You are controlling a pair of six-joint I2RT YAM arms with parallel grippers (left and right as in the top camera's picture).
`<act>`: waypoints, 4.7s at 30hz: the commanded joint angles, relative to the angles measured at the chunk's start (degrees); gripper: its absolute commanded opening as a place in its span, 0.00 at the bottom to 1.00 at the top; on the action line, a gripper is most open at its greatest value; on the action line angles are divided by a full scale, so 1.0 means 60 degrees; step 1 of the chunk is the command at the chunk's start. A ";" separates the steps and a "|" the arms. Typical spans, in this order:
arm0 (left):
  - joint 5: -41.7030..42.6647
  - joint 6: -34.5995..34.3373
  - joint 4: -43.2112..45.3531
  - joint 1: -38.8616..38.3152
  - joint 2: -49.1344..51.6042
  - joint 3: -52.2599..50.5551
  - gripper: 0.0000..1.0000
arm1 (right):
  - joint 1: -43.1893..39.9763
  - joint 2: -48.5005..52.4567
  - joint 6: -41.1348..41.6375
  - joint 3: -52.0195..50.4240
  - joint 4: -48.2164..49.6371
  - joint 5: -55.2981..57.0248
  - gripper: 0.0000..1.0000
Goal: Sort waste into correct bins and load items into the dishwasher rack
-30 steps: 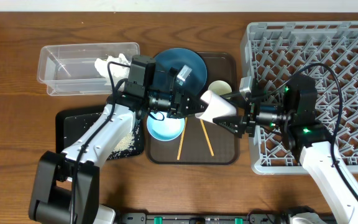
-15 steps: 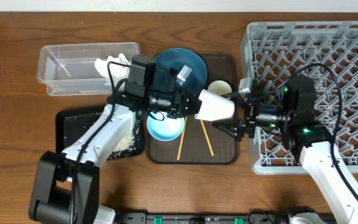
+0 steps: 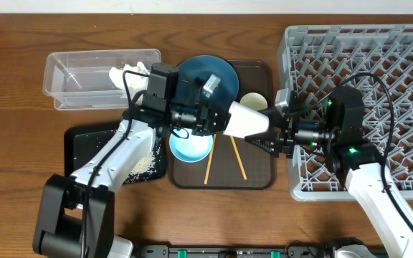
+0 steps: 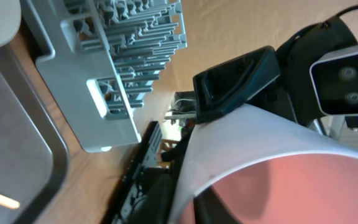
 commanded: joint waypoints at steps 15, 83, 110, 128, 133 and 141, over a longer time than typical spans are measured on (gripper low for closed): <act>-0.4058 0.1260 -0.1617 0.0062 0.0047 0.0138 0.24 | 0.0011 0.0033 0.0994 0.0157 -0.1370 0.2138 0.28; -0.8848 0.3104 -0.5683 0.1643 -0.2565 0.0138 0.29 | -0.9799 0.5479 0.3260 0.8389 -1.1245 1.0772 0.13; -0.8848 0.3107 -0.5759 0.1643 -0.2565 0.0138 0.37 | -0.9796 0.5479 0.3253 0.8375 -1.0888 0.8859 0.90; -1.0459 0.3603 -0.4113 0.0066 -0.2142 0.1045 0.52 | -0.7289 0.4197 0.1993 0.8378 -1.0939 0.6859 0.92; -1.1100 0.3748 -0.4135 -0.0692 -0.1111 0.2244 0.54 | -0.6160 0.3767 0.1989 0.8378 -1.1020 0.7031 0.92; -1.1092 0.3697 -0.2736 -0.1672 0.0714 0.2659 0.54 | -0.4736 0.3741 0.1996 0.8375 -1.1071 0.8036 0.93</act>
